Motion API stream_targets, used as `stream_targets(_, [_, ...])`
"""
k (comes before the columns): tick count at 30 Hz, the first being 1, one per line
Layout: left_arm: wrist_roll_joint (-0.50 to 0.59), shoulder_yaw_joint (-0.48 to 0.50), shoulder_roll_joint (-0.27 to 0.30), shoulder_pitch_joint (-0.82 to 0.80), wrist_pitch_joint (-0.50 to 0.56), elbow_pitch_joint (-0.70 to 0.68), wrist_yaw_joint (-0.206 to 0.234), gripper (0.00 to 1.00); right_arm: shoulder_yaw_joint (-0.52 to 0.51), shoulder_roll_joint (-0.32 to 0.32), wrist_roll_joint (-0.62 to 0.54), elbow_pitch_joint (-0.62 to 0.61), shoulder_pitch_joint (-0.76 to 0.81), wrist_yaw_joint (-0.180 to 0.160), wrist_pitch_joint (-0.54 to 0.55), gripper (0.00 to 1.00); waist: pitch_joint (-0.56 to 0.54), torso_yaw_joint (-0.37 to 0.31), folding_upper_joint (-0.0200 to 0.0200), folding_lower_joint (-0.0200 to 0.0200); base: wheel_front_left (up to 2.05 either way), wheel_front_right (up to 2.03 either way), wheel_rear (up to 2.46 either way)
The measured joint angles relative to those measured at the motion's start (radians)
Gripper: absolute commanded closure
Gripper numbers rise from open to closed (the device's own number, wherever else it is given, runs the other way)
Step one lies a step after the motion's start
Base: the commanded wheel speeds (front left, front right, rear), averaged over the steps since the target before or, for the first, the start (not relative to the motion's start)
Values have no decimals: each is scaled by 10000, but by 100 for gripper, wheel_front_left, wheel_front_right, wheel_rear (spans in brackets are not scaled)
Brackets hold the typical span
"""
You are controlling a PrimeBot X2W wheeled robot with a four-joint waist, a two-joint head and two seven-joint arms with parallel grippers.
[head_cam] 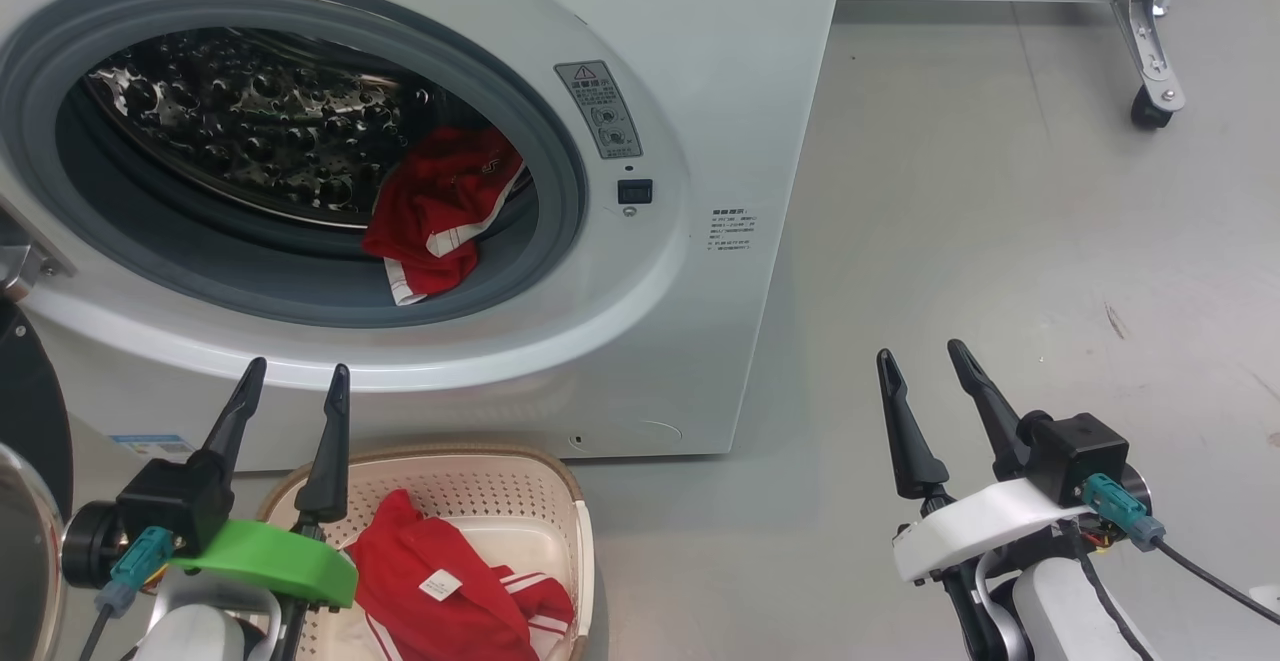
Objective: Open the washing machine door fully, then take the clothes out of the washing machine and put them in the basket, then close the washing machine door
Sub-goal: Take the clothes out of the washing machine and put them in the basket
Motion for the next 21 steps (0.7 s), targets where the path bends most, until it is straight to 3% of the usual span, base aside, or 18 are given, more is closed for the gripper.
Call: stream_targets(21, [77,63,-128,171,0,-115,0,0,-56,12,-35,0,0,12,0,0,-69,-28,0,0,0,0,0])
